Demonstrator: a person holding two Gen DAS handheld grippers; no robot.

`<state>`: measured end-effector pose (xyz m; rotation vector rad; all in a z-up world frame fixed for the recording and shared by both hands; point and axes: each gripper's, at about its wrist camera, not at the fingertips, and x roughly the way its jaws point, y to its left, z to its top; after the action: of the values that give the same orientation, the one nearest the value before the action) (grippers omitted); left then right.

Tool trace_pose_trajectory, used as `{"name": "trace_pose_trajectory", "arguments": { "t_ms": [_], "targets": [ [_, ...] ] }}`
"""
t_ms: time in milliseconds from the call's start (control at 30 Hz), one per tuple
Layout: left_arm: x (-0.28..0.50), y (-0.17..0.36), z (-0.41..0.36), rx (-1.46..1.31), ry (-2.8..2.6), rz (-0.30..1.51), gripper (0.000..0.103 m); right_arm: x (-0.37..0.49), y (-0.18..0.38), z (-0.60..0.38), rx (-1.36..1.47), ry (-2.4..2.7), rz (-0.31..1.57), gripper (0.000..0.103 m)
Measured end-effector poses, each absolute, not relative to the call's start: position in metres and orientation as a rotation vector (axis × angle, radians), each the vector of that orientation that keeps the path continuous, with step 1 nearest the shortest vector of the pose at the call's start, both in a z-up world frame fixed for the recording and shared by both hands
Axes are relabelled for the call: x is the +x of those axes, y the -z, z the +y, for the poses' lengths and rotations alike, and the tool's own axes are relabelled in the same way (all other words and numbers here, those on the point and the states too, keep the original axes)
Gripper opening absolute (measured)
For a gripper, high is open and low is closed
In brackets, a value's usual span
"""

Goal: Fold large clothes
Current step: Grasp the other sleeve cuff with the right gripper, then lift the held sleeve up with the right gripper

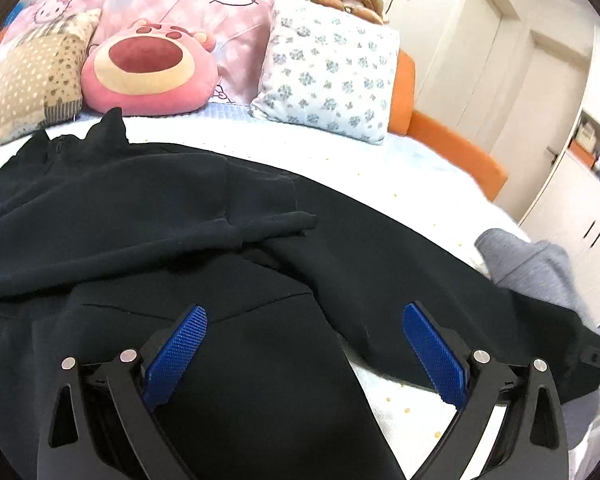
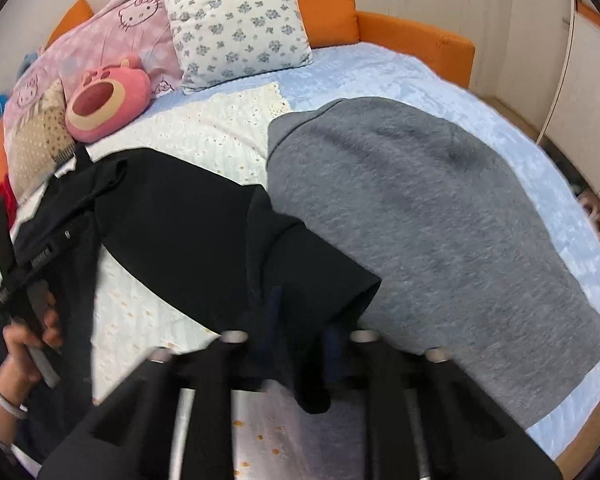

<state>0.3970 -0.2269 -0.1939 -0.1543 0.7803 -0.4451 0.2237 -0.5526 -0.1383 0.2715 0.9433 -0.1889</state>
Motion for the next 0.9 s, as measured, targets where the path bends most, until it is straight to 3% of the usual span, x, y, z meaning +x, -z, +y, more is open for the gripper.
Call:
{"name": "trace_pose_trajectory", "arguments": {
  "t_ms": [167, 733, 767, 867, 900],
  "targets": [
    [0.419, 0.206, -0.222, -0.223, 0.471, 0.856, 0.100, 0.246, 0.106, -0.542, 0.305, 0.167, 0.926, 0.003],
    [0.394, 0.200, -0.204, -0.329, 0.510, 0.738, 0.098, 0.385, -0.090, -0.463, 0.039, 0.292, 0.667, 0.003],
    [0.396, 0.202, -0.200, -0.352, 0.496, 0.745, 0.096, 0.391, -0.103, -0.459, 0.032, 0.298, 0.644, 0.003],
    [0.410, 0.208, -0.191, -0.421, 0.428, 0.807, 0.067, 0.402, -0.129, -0.451, 0.021, 0.299, 0.605, 0.003],
    [0.417, 0.211, -0.184, -0.482, 0.411, 0.832, 0.063, 0.404, -0.136, -0.449, 0.022, 0.299, 0.599, 0.003]
  ]
}}
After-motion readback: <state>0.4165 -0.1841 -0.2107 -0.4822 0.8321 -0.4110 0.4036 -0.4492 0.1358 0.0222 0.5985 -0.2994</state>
